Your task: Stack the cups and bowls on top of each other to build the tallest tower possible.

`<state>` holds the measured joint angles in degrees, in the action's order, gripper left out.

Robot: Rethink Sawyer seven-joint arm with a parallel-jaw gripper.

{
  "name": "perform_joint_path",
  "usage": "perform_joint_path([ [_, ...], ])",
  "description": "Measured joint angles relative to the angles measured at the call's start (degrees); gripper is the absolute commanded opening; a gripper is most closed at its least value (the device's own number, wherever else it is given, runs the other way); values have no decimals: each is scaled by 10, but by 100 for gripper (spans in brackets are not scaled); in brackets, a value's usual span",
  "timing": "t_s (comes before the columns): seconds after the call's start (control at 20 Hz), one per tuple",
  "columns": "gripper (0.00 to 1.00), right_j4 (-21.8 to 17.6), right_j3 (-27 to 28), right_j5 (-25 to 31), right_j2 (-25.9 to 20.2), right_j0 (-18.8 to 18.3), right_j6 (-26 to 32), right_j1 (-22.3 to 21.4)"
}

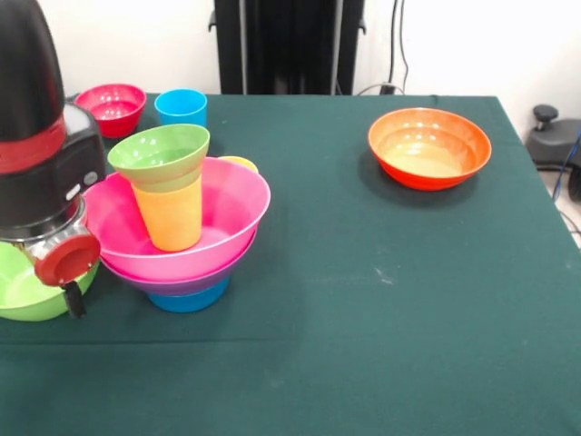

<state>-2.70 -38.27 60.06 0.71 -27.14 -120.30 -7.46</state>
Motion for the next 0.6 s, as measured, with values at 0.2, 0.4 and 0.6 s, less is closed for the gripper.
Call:
perform_joint_path([
  [0.2, 100, -1, -5, 0, -3, -5, 13, 11],
  [0.4, 100, -6, -13, -1, -3, -7, 17, 16],
  [0.6, 100, -12, -13, -1, -3, -7, 17, 15],
])
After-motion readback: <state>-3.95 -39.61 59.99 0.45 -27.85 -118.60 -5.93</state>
